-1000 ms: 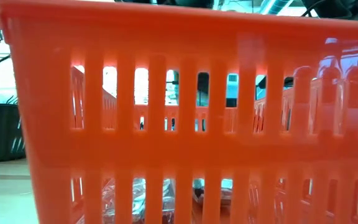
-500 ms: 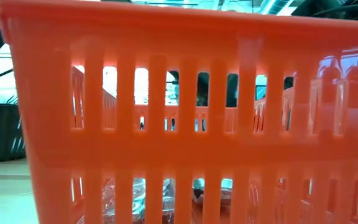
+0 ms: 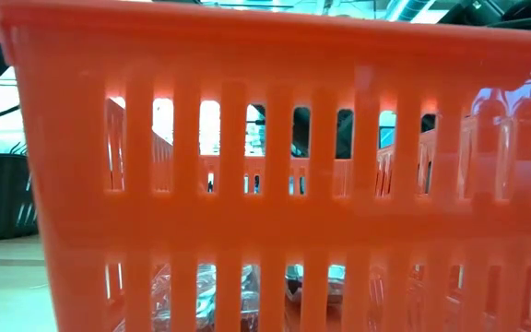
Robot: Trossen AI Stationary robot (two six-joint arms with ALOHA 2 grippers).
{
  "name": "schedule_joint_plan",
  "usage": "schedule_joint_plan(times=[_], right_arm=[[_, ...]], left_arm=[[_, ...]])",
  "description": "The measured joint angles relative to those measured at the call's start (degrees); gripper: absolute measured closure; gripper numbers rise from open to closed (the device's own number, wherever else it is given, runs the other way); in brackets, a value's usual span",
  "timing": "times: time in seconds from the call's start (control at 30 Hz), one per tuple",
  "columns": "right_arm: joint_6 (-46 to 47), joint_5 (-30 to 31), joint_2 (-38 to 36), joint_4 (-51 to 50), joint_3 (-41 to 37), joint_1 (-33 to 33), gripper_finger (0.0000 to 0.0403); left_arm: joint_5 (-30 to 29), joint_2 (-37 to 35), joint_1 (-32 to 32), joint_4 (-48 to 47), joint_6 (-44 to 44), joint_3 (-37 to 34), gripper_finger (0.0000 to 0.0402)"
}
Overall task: Pick & Place Travel size toiletries
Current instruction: Put the black hair brush into the right red bin
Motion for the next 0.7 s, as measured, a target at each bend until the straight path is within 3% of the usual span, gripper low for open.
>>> schedule_joint_plan(times=[0.17, 0.7], right_arm=[[0.6, 0.0, 0.0, 0.0, 0.0, 0.0, 0.0186], [2.4, 0.4, 0.0, -2.9, 0.0, -0.4, 0.0211]], left_arm=[[-0.2, 1.7, 0.4, -0.5, -0.9, -0.1, 0.0401], [-0.1, 3.9, -0.1, 1.1, 0.5, 0.4, 0.0401]])
